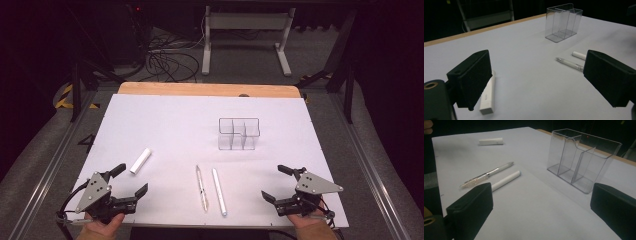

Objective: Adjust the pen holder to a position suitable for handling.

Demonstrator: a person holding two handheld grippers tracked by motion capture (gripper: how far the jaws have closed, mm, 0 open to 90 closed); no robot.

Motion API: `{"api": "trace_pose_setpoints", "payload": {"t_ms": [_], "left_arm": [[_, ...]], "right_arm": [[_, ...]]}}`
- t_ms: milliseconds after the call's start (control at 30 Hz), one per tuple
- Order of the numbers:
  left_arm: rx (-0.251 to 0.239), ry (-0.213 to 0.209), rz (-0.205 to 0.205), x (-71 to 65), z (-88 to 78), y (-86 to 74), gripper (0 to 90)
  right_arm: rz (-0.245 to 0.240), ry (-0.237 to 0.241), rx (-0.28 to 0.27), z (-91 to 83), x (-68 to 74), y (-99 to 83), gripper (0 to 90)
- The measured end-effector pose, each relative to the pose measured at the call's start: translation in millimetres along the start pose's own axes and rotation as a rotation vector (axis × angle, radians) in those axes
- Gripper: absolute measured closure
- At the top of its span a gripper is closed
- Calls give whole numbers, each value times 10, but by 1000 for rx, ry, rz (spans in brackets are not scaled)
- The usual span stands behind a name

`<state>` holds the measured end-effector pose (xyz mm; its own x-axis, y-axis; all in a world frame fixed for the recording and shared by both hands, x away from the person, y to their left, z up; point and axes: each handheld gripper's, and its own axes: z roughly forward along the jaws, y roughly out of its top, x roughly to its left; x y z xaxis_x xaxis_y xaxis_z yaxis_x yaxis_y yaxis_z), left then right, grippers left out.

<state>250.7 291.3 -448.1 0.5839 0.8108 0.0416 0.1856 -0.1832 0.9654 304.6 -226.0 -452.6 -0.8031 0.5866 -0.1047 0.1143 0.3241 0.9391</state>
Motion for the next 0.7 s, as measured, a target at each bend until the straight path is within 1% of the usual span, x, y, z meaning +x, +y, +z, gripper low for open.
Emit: {"api": "trace_pose_setpoints", "payload": {"t_ms": [33, 67, 100, 133, 267, 467, 533, 667, 700], "left_arm": [[0, 0, 0, 0, 0, 0, 91], [7, 8, 12, -3, 6, -1, 93], [7, 8, 12, -3, 6, -1, 93], [11, 12, 20, -1, 8, -2, 93], [4, 7, 22, -5, -2, 5, 93], [5, 4, 26, -7, -2, 10, 93], [4, -4, 17, -3, -9, 11, 93], [7, -25, -16, 5, -20, 20, 93], [5, -23, -14, 6, -24, 22, 93]], "right_arm": [[-5, 1, 0, 0, 3, 2, 53], [-8, 0, 1, 4, 5, 1, 55], [-11, -1, 5, 10, 7, -1, 55], [-13, -1, 7, 15, 7, -4, 55], [-21, -2, 7, 13, 12, 0, 57], [-19, -6, 7, 12, 10, 2, 59], [-21, -7, 9, 13, 14, 4, 60], [-21, -10, 5, 11, 20, 14, 61], [-20, -11, 4, 10, 17, 16, 60]]}}
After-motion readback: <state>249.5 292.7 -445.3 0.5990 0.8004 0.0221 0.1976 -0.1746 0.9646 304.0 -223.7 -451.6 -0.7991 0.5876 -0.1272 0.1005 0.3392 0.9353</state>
